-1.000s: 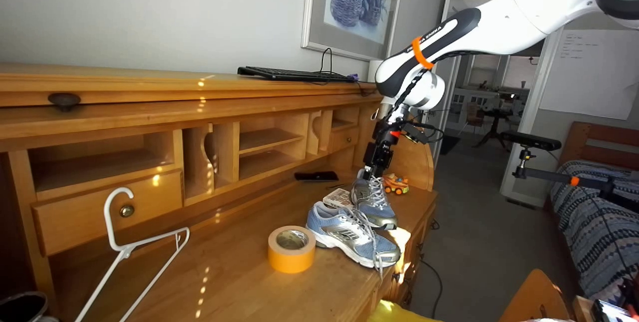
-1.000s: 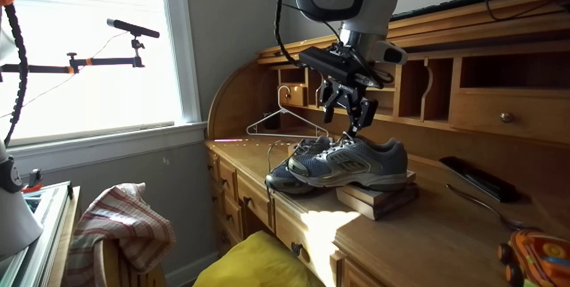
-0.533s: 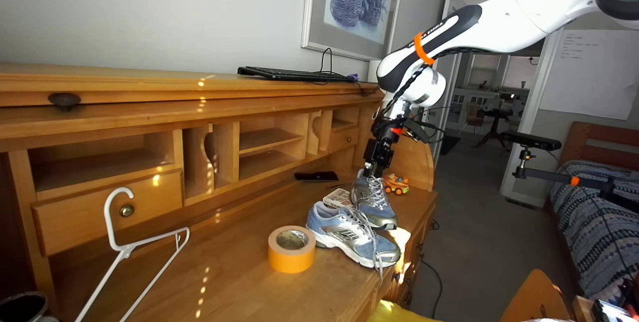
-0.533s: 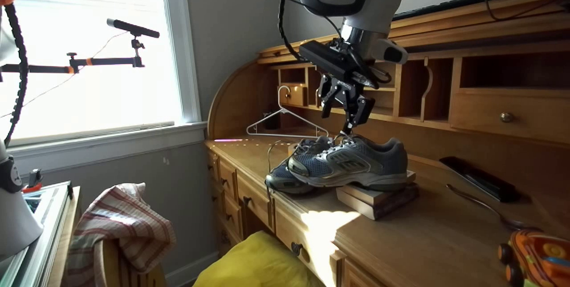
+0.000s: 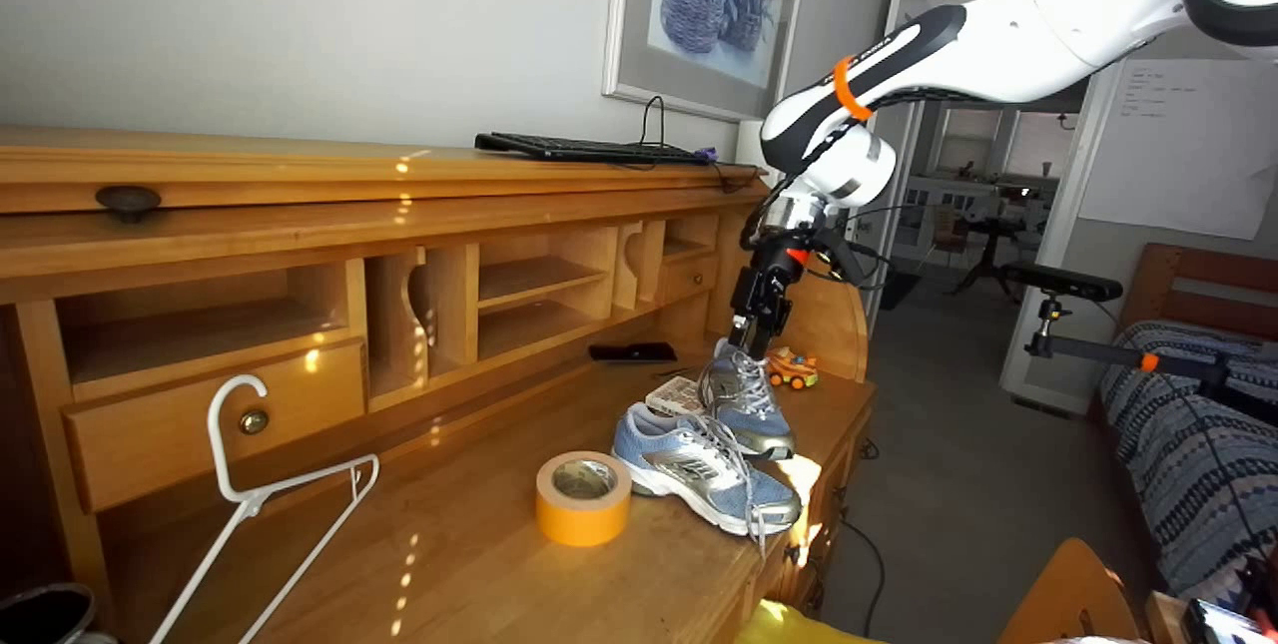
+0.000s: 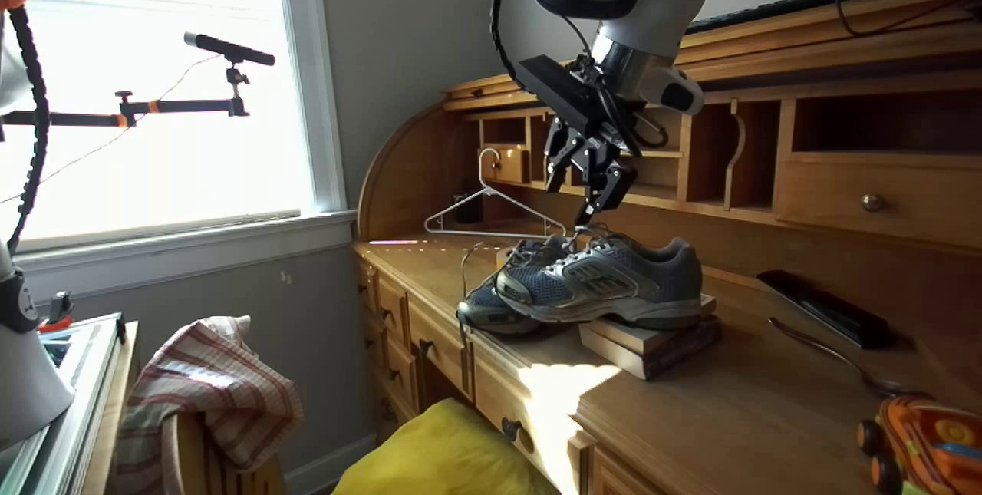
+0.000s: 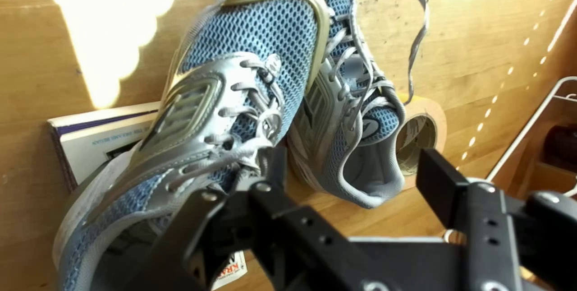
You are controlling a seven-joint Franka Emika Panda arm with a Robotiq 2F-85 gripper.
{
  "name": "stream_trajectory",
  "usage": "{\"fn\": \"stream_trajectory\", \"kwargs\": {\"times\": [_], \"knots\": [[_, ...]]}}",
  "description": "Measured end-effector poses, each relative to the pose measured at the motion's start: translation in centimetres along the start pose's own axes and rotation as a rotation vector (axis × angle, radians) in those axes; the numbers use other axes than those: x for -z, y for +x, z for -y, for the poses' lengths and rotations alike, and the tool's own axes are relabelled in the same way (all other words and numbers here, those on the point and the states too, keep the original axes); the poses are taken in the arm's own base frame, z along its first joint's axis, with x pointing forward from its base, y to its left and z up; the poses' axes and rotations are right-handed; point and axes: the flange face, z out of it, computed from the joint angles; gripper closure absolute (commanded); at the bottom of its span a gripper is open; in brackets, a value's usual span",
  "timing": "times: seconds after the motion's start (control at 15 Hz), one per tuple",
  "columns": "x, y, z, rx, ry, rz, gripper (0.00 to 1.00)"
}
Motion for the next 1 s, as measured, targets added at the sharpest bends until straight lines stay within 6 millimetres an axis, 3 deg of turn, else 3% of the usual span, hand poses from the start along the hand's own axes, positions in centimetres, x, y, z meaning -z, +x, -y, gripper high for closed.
{"fn": "stream_trajectory", "kwargs": {"times": [0.4, 1.0], "knots": [[-0.08, 0.18, -0.02, -0.002, 0.020, 0.010, 0.20], [0.46, 0.89, 0.15, 0.014, -0.041, -0.020, 0.27]]}}
